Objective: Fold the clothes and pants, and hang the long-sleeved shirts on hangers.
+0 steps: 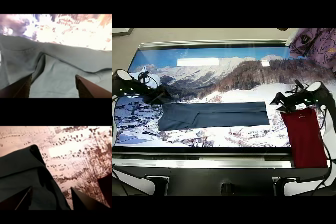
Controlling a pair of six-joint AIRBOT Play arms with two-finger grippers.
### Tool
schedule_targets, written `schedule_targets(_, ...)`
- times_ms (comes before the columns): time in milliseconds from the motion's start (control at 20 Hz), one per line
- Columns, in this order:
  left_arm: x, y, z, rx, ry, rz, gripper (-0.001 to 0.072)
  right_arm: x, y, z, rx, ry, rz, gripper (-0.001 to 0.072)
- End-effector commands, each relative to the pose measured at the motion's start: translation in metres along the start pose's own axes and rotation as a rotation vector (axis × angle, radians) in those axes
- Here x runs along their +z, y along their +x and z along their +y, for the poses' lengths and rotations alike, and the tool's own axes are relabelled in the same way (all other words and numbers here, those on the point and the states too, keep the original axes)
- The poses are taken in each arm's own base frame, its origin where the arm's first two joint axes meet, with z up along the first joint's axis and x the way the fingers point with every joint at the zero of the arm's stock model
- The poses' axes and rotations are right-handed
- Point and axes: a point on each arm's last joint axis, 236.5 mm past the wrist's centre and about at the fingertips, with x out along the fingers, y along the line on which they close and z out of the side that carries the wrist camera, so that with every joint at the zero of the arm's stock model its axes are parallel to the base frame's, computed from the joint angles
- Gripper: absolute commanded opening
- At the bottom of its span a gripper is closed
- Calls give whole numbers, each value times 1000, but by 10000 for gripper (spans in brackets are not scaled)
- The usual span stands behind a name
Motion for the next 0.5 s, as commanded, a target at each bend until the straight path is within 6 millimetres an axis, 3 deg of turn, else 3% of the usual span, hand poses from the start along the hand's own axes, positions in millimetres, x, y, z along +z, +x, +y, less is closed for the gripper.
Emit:
schedule_targets(0,8,-29,-1,43,19,-65,623,-12,5,0,111,-8,100,561)
schedule_targets(250,5,-37,-4,48,27,-71,623,-20,39,10,215,7,180,560)
schedule_targets(450,5,-36,-5,47,21,-71,623,-41,71,20,192,-36,255,550)
